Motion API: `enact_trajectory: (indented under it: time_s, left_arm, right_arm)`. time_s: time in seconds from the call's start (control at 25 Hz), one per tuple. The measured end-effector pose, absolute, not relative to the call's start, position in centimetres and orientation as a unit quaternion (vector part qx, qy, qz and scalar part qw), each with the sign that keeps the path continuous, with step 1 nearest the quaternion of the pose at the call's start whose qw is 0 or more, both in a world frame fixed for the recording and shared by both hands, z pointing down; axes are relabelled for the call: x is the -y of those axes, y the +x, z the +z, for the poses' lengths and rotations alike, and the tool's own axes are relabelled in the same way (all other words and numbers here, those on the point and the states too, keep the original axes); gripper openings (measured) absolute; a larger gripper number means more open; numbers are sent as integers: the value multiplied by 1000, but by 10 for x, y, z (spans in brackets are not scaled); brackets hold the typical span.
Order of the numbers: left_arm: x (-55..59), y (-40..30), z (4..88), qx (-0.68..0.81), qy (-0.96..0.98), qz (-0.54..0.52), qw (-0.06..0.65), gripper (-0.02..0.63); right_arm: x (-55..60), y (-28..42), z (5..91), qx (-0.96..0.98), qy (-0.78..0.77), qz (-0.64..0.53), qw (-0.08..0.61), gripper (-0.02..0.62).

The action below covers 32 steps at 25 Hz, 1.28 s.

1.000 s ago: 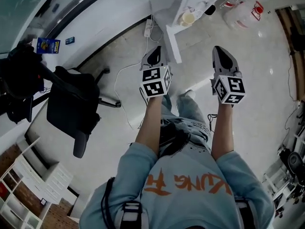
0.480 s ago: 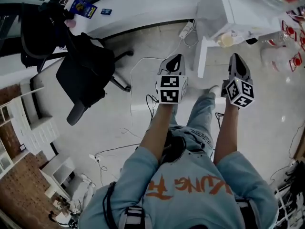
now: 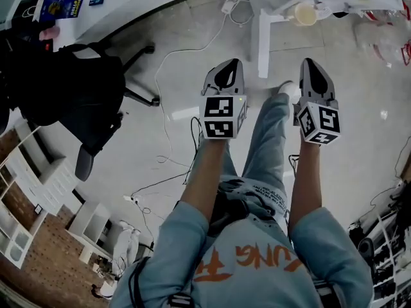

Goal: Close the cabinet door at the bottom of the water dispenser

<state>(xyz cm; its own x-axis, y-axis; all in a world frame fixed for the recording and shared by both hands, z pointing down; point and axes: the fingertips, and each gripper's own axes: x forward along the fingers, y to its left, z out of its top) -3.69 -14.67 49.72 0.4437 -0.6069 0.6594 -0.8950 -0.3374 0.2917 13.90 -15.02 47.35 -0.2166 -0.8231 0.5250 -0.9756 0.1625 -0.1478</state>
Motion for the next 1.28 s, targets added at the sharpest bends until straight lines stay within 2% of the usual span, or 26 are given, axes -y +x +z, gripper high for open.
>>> enact_trajectory:
  time_s: [0.4,1.16,1.24,1.28]
  left_arm:
    - [129,-32,582,470,782,235,334,8]
    - [94,-51,687,462,766,245,374,8]
    - [88,-50,693,455,766,255,376,8]
    - [85,-50,695,453,765,257,379,8]
  right_arm:
    - [117,108,575,761,552,261,221,31]
    - [72,73,704,756,522,309,245,32]
    - [66,69,713,756,518,316,246,50]
    - [63,66,718,757,513,319,249,99]
